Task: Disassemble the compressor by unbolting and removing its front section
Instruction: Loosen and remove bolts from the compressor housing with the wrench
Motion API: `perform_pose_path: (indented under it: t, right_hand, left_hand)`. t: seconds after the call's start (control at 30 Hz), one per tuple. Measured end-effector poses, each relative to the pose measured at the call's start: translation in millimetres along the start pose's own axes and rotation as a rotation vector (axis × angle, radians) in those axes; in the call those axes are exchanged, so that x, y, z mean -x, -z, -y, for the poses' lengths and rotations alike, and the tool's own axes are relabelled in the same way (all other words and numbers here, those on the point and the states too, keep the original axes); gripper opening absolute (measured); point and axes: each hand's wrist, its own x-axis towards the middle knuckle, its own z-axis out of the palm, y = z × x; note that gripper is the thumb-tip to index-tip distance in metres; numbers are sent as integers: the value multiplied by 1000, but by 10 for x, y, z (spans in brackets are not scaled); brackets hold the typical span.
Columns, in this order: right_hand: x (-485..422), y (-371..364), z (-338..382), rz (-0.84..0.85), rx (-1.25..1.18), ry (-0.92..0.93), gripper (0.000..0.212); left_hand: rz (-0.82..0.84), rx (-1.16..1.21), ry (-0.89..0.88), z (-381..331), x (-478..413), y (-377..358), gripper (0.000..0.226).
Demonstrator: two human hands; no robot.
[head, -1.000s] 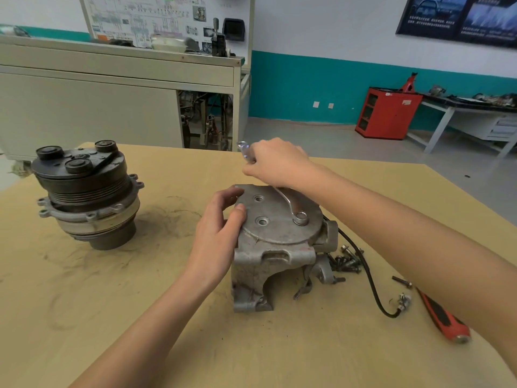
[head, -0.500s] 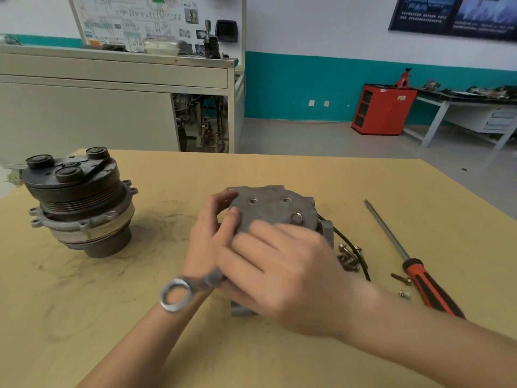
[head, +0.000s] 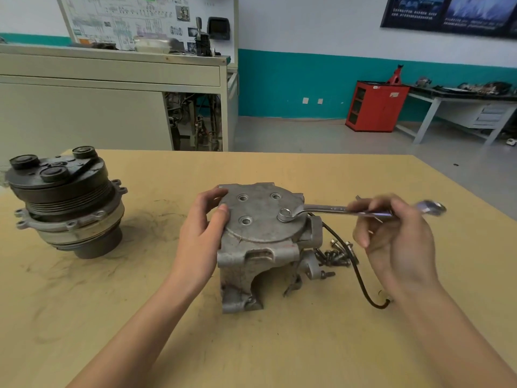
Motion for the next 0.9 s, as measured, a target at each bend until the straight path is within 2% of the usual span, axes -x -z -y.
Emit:
perform_pose_path:
  t: [0.07, 0.13, 0.23, 0.33, 0.43, 0.53, 0.7, 0.8, 0.9]
  right_hand:
    - [-242, -37, -51, -49, -63, -45, 29]
    - [-476, -86, -115, -95, -19, -80, 28]
    - [-788, -182, -207, -134, 115, -155, 47]
    - [-1076, -320, -265, -109, 454, -199, 72]
    - [-1294, -565, -324, 68, 846, -170, 66]
    - [-1414, -866, -333, 265, 1165, -64, 61]
    - [-1414, -1316, -302, 594, 1581, 136, 37]
    - [-1315, -1538, -277, 688, 1824, 351, 28]
    - [-1167, -1774, -283, 758, 2026, 642, 31]
  left_hand:
    - [4, -6, 4, -2, -4, -2, 25]
    - [7, 1, 4, 1, -9, 0, 25]
    - [13, 2, -5, 12, -13, 4, 26]
    - [21, 7, -2, 25, -21, 8, 27]
    - [14, -5, -3, 30, -25, 12, 27]
    - [14, -9, -7, 22, -21, 16, 26]
    - [25, -12, 1, 20, -18, 25, 26]
    - [29, -27, 2, 15, -14, 29, 25]
    - [29, -34, 3, -2, -8, 27, 28]
